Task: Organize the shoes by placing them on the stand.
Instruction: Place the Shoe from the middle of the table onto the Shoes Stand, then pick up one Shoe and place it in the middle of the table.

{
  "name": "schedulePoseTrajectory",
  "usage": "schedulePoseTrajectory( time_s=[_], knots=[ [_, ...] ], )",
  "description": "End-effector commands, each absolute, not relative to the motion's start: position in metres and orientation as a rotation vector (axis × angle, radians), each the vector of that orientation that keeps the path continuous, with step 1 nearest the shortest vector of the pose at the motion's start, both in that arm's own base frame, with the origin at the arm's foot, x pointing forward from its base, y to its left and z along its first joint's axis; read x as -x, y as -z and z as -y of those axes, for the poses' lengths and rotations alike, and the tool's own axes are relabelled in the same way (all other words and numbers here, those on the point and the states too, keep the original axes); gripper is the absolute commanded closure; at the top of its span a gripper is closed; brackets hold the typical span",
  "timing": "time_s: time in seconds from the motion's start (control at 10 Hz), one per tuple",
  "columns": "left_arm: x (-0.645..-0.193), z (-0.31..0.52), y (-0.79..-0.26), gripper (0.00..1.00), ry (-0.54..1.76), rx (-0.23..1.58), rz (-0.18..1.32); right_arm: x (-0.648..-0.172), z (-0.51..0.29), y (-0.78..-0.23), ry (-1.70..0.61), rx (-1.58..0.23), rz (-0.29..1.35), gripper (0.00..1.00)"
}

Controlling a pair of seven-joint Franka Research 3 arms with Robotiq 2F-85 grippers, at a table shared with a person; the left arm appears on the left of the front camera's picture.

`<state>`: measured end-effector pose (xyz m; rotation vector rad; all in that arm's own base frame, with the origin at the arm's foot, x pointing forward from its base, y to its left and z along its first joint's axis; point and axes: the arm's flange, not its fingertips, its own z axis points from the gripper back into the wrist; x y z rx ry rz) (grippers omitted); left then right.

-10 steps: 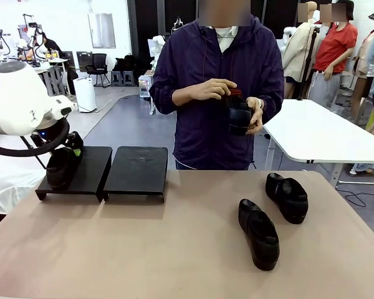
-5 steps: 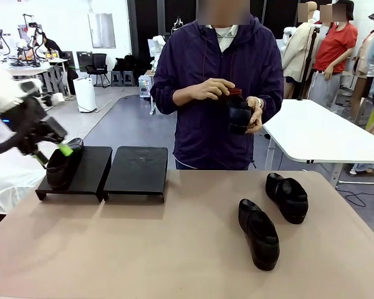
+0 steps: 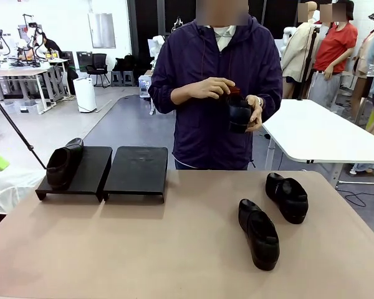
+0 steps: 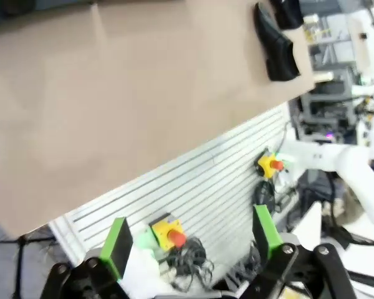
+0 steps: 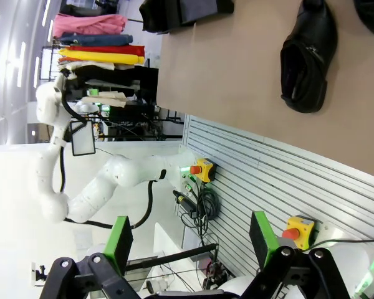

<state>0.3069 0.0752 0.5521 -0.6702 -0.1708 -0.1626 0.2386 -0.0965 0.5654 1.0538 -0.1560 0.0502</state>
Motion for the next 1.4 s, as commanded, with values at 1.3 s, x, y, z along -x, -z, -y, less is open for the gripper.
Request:
schedulePoseTrajectory(
  time_s=[1.3],
  knots=[
    [-0.3341,-0.078,-0.5584,0.0,0.187,0.679,0.099,-0.2385,0.0965,-0.5656,-0.05,-1.054,0.157,0.0]
  ],
)
